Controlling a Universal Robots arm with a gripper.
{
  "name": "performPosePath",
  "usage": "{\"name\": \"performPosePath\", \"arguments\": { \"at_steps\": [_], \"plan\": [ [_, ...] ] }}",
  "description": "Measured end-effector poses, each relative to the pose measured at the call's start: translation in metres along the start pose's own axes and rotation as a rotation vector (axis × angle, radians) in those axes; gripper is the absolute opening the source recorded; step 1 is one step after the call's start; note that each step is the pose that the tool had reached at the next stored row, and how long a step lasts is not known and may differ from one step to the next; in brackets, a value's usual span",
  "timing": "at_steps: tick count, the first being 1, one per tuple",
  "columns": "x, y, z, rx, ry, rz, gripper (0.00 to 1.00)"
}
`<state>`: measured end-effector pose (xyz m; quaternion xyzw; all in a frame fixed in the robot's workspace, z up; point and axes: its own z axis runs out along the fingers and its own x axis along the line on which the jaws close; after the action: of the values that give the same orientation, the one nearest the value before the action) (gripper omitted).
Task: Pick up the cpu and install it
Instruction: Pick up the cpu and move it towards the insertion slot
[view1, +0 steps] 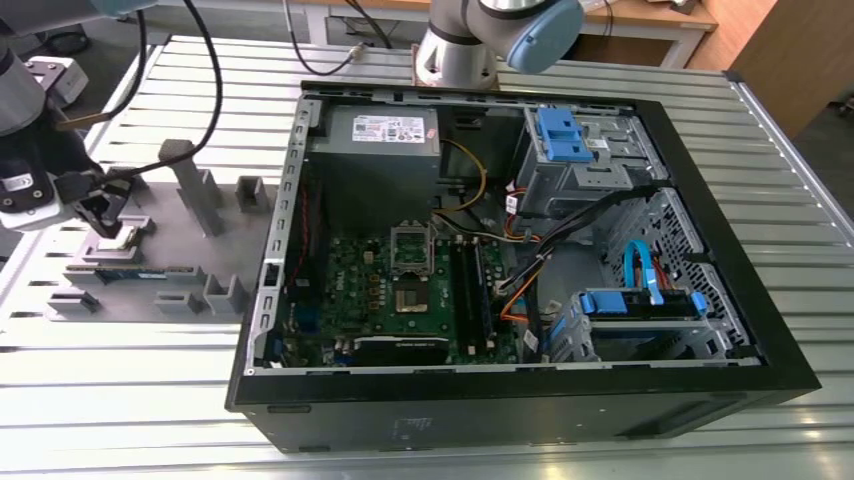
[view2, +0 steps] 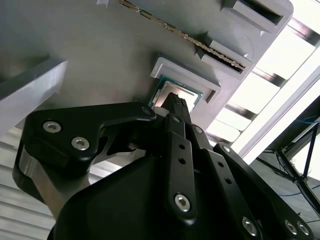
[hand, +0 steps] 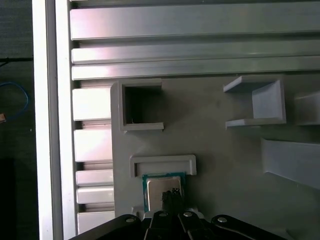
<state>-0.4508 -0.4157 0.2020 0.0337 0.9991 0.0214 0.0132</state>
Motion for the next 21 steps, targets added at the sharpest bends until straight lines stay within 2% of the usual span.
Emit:
{"name": "performPosePath", "arguments": {
  "at_steps": [14, 15, 16, 17, 18, 20, 21],
  "plan": [
    [0.0, 0.0, 0.001, 0.0003, 0.0001, -0.001, 0.11],
    [0.0, 0.0, 0.001, 0.0004, 0.0001, -0.001, 0.23],
    [0.0, 0.0, 0.001, 0.0004, 0.0001, -0.001, 0.23],
    [0.0, 0.0, 0.001, 0.0004, 0.0, -0.001, 0.29],
    [0.0, 0.0, 0.001, 0.0005, 0.0001, -0.001, 0.29],
    [0.0, 0.0, 0.001, 0.0005, 0.0, -0.001, 0.41],
    [0.0, 0.0, 0.001, 0.0005, 0.0001, -0.001, 0.41]
  ]
}}
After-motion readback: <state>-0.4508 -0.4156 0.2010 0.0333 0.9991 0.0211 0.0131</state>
